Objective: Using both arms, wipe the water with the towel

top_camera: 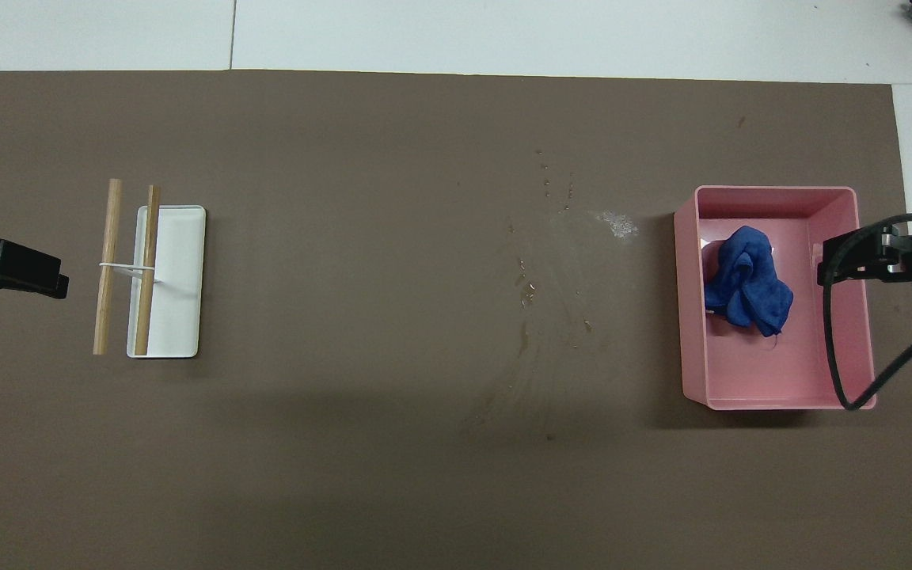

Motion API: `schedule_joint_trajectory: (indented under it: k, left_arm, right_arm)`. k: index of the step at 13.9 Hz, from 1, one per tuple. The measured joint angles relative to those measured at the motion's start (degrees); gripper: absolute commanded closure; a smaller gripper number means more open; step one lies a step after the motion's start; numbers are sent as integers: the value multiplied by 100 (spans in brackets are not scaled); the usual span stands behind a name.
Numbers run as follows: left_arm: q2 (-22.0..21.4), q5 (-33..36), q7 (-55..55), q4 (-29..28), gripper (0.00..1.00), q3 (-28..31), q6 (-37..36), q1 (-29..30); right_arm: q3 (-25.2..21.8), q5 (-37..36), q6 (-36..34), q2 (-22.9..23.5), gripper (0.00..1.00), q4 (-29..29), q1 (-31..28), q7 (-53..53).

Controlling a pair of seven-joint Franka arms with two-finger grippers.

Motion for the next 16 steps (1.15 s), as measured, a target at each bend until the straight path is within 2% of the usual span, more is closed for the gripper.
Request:
schedule_joint_trajectory:
  k: [6,16]
  left_arm:
    - [0,0,0,0,0,0,0,0]
    - [0,0,0,0,0,0,0,0]
  right_arm:
    - [-730,9,-5,-84,1,-163,527,-109]
    - [-779,44,39,-126,1,-313,637,-128]
